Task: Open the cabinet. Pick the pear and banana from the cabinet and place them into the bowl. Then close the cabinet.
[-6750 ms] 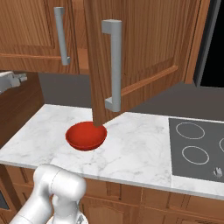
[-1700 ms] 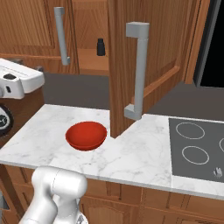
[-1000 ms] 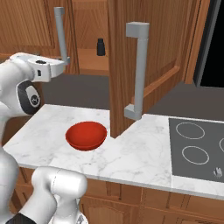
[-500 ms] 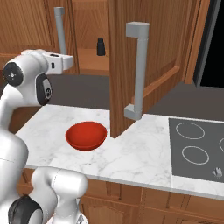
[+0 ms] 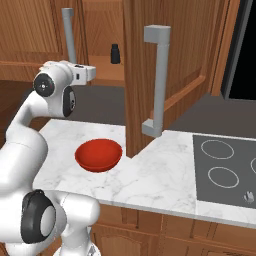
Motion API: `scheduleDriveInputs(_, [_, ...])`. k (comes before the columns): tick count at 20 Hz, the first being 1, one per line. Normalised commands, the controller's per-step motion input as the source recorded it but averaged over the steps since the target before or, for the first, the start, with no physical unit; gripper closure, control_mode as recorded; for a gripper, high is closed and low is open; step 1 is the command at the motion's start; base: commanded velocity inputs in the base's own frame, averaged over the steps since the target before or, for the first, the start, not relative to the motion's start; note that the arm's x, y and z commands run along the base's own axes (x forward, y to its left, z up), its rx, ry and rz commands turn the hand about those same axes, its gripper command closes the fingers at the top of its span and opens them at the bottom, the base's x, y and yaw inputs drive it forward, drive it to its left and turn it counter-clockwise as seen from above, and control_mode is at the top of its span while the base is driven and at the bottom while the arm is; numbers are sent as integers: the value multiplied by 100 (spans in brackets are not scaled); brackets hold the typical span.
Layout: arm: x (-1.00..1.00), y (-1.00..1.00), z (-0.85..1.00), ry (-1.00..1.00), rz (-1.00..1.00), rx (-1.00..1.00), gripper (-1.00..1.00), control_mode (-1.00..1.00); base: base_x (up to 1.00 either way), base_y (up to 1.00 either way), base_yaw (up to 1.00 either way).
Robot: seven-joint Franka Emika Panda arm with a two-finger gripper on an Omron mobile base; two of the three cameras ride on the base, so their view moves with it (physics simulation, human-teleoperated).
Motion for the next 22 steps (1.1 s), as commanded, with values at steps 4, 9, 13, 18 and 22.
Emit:
scheduleDriveInputs(4, [100,13,-19,4,0,0,-100,-100,0,0,0])
scheduleDriveInputs(9, [100,24,-7,6,0,0,-100,-100,0,0,0])
scheduleDriveInputs(13, [72,18,-1,9,-2,0,100,-100,0,0,0])
scheduleDriveInputs(18, [1,0,0,0,0,0,100,-100,0,0,0])
scheduleDriveInputs(22, [-11,0,0,-1,0,0,100,-100,0,0,0])
